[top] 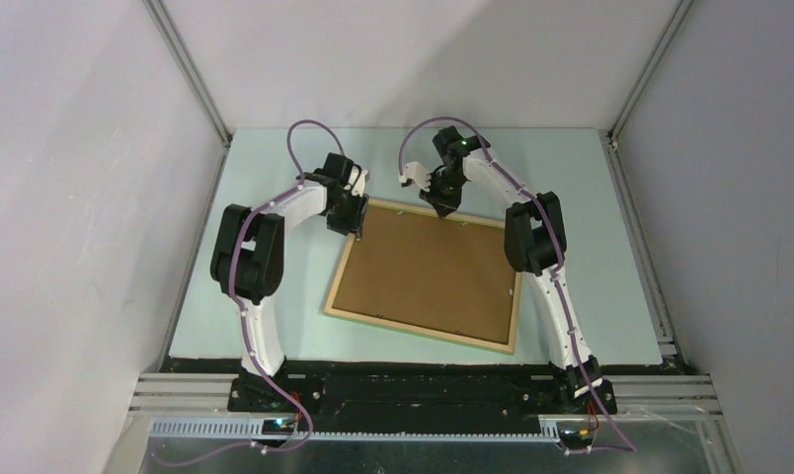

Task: Put the photo into the frame
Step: Install the photo frame at the center of the board.

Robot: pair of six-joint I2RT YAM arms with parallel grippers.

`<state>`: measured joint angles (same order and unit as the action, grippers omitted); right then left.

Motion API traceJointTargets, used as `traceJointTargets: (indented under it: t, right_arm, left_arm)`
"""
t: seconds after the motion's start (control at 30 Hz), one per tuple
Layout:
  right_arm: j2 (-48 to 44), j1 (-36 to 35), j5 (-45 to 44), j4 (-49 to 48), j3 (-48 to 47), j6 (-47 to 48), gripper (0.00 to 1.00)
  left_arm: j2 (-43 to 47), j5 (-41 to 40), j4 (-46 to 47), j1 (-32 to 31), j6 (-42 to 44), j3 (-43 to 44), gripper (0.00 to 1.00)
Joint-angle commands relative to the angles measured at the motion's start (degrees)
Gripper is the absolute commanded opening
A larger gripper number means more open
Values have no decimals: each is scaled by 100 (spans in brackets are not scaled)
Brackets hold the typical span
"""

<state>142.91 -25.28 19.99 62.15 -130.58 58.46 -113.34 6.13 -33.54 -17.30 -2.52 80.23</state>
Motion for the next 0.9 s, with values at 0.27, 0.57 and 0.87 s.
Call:
traceJointTargets:
  t: [0.27, 0.57, 0.87]
  right_arm:
    - [96, -1, -207, -348, 165, 22, 0]
    - [122, -14, -256, -344, 156, 3, 0]
    - [135, -21, -325, -348, 156, -21, 0]
  left_arm:
    - [53, -147, 134, -21, -110, 113, 38]
    - [190, -156, 135, -11, -184, 40, 30]
    - [286, -146, 142, 13, -213, -37, 23]
